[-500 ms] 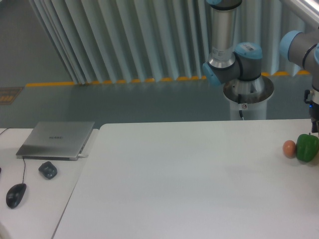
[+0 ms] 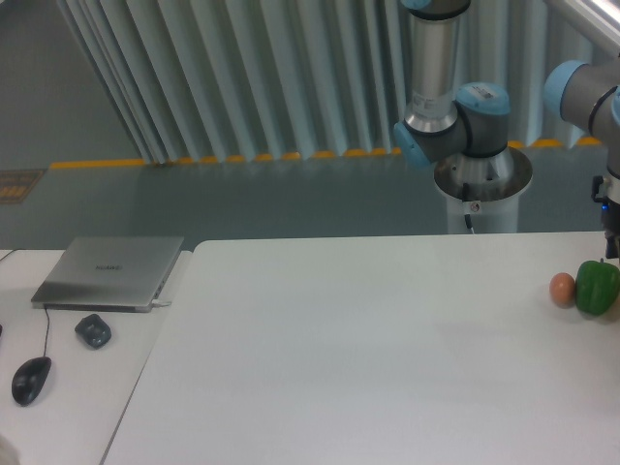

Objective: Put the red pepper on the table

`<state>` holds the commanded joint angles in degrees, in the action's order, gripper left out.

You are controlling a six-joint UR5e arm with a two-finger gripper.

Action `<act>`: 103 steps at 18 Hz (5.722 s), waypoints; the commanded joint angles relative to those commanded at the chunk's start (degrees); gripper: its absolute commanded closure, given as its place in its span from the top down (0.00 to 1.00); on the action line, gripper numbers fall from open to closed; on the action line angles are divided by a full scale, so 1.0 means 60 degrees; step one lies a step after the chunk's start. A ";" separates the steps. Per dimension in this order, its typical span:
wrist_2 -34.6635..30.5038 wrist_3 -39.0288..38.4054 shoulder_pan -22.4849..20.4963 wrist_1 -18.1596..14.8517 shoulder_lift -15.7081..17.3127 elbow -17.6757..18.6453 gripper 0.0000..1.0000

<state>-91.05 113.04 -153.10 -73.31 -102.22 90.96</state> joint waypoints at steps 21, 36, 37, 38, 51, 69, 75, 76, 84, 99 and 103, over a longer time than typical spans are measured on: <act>0.0995 -0.4628 -0.3047 0.0147 -0.0087 0.0220 1.00; 0.1917 -0.5070 -0.4131 0.1069 -0.0981 0.0542 1.00; 0.2020 -0.5070 -0.4160 0.1099 -0.0996 0.0586 1.00; 0.2021 -0.5070 -0.4175 0.1128 -0.1054 0.0587 1.00; 0.2416 -0.5143 -0.4453 0.1377 -0.1318 0.0718 1.00; 0.2695 -0.5348 -0.4571 0.1817 -0.1655 0.0689 0.96; 0.2695 -0.5407 -0.4542 0.1832 -0.1655 0.0704 0.78; 0.2695 -0.5378 -0.4542 0.1832 -0.1655 0.0718 0.64; 0.2680 -0.5334 -0.4557 0.1788 -0.1553 0.0675 0.25; 0.2914 -0.6971 -0.2332 0.0689 -0.0102 0.0030 0.25; 0.2885 -0.8087 -0.1262 0.0762 0.0029 0.0030 0.25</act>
<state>-73.74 64.51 -160.68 -68.73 -102.04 91.14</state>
